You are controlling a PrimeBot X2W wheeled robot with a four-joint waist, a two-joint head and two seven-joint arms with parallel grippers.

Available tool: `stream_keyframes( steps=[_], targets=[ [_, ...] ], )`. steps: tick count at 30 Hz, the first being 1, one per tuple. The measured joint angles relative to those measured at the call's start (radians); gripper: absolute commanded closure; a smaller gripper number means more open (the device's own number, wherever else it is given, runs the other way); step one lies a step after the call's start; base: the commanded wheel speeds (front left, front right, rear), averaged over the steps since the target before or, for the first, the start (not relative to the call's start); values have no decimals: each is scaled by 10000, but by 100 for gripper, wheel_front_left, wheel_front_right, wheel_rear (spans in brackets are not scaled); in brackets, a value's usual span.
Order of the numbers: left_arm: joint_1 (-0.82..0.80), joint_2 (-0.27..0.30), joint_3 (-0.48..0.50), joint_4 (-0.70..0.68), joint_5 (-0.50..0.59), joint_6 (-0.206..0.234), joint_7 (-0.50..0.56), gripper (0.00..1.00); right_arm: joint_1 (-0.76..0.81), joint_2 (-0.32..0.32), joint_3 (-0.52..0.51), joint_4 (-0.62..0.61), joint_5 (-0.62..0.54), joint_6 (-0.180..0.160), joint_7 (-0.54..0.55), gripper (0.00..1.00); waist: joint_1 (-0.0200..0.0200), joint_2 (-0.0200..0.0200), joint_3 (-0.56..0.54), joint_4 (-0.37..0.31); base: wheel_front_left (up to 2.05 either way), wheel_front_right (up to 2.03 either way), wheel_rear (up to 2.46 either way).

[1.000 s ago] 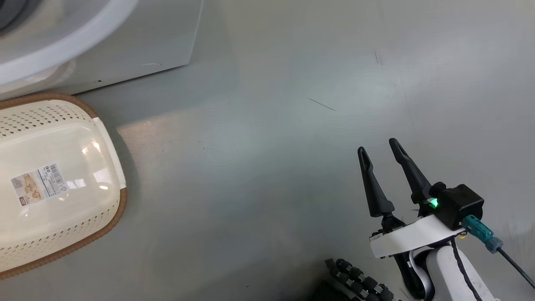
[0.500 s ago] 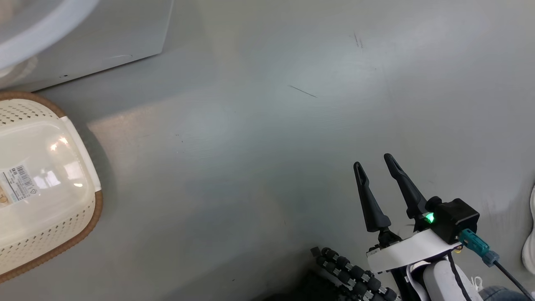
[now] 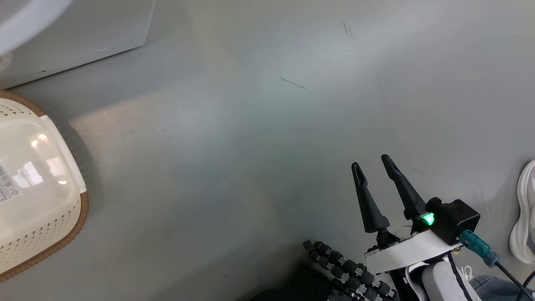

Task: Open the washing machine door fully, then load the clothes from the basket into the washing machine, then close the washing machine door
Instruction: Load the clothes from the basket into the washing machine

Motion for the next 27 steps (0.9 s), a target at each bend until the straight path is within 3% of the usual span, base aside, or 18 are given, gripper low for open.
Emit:
stream_keyframes(
  steps=[7,10,11,12,13,20,27],
  targets=[
    [48,15,-336,895,297,-4,249,100,-7,0,33,-2,107,-6,0,0,0,0,-72,28,0,0,0],
    [75,0,-514,1273,489,-50,464,71,-17,2,2,-6,173,-56,0,0,0,0,-127,55,0,0,0],
    [77,-44,-545,1463,491,-52,593,57,-17,4,-46,-6,180,-102,0,0,0,0,-152,73,0,0,0],
    [102,-111,-589,1649,495,-73,813,4,-17,-2,-92,-6,180,-102,0,0,0,0,-179,100,0,0,0],
    [161,-169,-627,1801,510,-73,934,0,-17,0,-128,-2,180,-104,0,0,0,0,-205,128,0,0,0],
    [323,-295,-1083,2669,1053,15,1850,0,-69,2,-307,44,173,-104,0,0,-1,0,-413,387,0,0,0],
    [333,-853,-1072,2986,1022,102,2000,0,-216,-2,-453,136,63,-104,0,0,-1,0,-696,659,0,0,0]
  ],
)
